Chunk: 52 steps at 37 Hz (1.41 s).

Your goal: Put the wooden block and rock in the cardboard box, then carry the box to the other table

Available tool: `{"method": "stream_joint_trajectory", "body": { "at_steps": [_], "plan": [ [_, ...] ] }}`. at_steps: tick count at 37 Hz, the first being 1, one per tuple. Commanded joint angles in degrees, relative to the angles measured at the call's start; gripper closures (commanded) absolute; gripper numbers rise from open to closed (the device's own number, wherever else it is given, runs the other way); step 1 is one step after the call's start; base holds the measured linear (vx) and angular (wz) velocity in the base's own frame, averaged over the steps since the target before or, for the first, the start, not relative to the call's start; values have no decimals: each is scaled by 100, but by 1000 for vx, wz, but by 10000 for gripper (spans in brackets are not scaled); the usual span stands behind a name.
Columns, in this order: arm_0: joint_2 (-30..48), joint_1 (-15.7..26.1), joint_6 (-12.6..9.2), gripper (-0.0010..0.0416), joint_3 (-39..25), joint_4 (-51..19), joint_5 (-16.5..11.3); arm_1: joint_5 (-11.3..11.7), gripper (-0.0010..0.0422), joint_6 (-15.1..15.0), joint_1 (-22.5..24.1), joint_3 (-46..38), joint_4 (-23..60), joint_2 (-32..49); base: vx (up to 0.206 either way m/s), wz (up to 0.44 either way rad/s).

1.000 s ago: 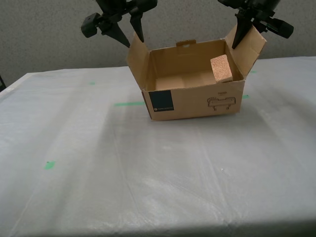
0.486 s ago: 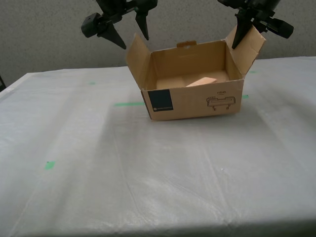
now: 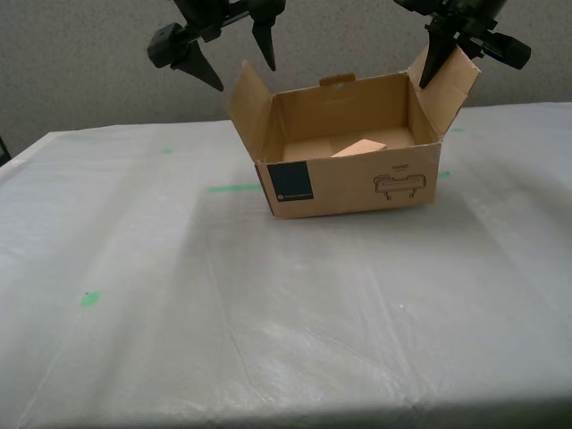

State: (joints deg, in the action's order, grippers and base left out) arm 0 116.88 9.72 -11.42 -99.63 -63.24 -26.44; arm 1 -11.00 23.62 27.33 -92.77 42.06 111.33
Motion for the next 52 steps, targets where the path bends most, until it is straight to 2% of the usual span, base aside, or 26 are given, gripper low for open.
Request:
{"method": "stream_joint_trajectory", "body": {
  "at_steps": [1, 12, 17, 21, 26, 31, 39, 43, 51, 52],
  "plan": [
    [-7, 0, -17, 405, -7, 17, -22, 7, 16, -9, 4, -4, -7, -2, 0, 0],
    [-7, -2, 50, 405, -7, 20, -22, 7, 16, -9, 2, -4, -15, -2, 0, 0],
    [-7, -2, 66, 405, -7, 26, 170, 7, 16, -11, 4, -4, -17, -2, 0, 0],
    [-7, -2, 7, 402, -7, 37, 212, 7, 16, -9, 4, -4, -20, -2, 0, 0],
    [-7, -4, 4, 377, -7, 87, 234, 7, 16, -11, 4, -4, -20, -2, 0, 0],
    [-7, -2, 20, 326, -7, 188, 278, 7, 16, -9, 4, -4, -20, -2, 0, 0],
    [-7, -2, 98, 222, -7, 170, 702, 7, 16, -11, 4, -4, -20, -2, 0, 0],
    [-7, -2, 98, 151, -7, 149, 903, 7, 16, -11, 2, -4, -20, -2, 0, 0],
    [-7, -2, 129, -5, -7, 146, 990, 7, 16, -11, 2, -4, -20, -2, 0, 0],
    [-7, -2, 140, -5, -7, 146, 990, 7, 16, -9, 4, -4, -20, -2, 0, 0]
  ]
}}
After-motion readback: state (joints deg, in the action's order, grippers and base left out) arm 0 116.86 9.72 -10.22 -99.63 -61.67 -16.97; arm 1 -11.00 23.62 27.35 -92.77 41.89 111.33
